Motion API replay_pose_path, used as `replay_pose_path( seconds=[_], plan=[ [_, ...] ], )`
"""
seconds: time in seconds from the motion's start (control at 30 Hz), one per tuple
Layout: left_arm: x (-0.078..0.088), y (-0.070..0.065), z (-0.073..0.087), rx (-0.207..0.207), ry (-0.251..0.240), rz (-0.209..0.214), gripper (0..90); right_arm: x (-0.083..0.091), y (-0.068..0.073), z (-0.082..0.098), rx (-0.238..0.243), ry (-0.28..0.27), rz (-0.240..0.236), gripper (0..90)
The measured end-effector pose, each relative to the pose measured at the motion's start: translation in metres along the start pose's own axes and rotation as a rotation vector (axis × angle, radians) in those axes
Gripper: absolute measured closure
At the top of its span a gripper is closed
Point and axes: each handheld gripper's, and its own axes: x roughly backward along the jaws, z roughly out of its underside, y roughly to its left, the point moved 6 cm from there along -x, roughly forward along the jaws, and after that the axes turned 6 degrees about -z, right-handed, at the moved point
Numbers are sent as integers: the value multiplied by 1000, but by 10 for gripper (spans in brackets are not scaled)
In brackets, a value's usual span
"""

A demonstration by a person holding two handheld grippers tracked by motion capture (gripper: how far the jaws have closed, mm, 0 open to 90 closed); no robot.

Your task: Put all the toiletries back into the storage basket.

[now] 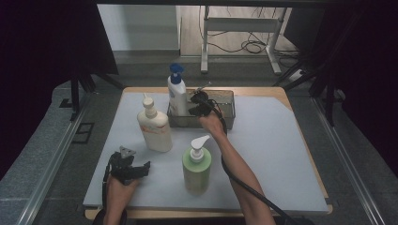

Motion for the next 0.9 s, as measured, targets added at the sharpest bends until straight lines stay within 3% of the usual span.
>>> replay_pose_path(
  seconds=[0.27, 0.4, 0.9],
  plan=[
    [0, 0, 0, 1, 0, 0, 125, -1, 14, -4, 22, -6, -42, 880],
    [0, 0, 0, 2, 0, 1, 125, -3, 20, -9, 61, -5, -18, 882],
    [0, 0, 0, 1, 0, 0, 124, -3, 21, -9, 35, -27, -33, 887]
  ],
)
